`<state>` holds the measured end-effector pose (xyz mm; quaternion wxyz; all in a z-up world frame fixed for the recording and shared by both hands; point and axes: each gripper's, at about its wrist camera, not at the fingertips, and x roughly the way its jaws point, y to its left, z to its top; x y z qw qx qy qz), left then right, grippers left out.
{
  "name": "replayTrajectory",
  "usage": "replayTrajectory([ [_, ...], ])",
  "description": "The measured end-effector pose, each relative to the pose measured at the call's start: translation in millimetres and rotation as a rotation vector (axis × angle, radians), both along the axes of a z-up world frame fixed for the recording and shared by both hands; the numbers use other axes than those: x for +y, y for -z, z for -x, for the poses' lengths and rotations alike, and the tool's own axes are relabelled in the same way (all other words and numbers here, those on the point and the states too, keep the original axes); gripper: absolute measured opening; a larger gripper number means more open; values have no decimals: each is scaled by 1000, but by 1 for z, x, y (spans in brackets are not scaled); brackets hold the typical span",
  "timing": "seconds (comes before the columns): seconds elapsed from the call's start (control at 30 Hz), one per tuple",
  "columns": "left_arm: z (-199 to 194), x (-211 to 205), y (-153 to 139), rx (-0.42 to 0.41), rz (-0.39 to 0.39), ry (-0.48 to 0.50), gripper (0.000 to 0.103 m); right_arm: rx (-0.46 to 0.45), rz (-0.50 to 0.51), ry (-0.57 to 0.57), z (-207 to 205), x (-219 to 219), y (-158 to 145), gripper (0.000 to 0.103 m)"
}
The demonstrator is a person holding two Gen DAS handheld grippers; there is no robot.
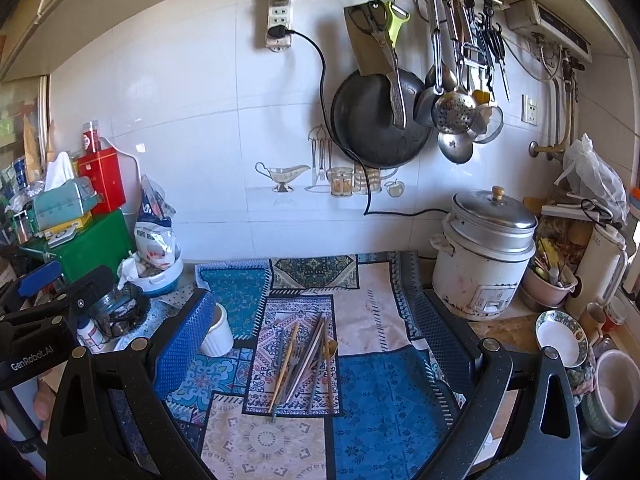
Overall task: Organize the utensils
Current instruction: 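Grasp a wooden chopstick with the left tool while the right tool grasps another wooden chopstick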
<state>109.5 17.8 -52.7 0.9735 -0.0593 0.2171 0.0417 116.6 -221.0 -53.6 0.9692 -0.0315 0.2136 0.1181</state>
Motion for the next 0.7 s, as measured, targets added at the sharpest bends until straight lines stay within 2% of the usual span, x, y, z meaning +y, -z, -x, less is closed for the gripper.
replayTrajectory([
  [0.23,-75,0,63,209,38,-10,103,149,100,12,-65,-11,52,99],
  [0.33,-103,-3,95,299,47,-17,103,243,129,1,-92,-18,77,98],
  [0.53,-151,-16,155,455,17,-26,103,398,180,-13,-140,-26,126,97],
  [0.6,-165,-22,173,506,17,-17,103,448,179,-25,-157,-26,142,94],
  [0.7,-185,-27,199,579,55,8,99,549,175,-64,-179,-24,170,79],
])
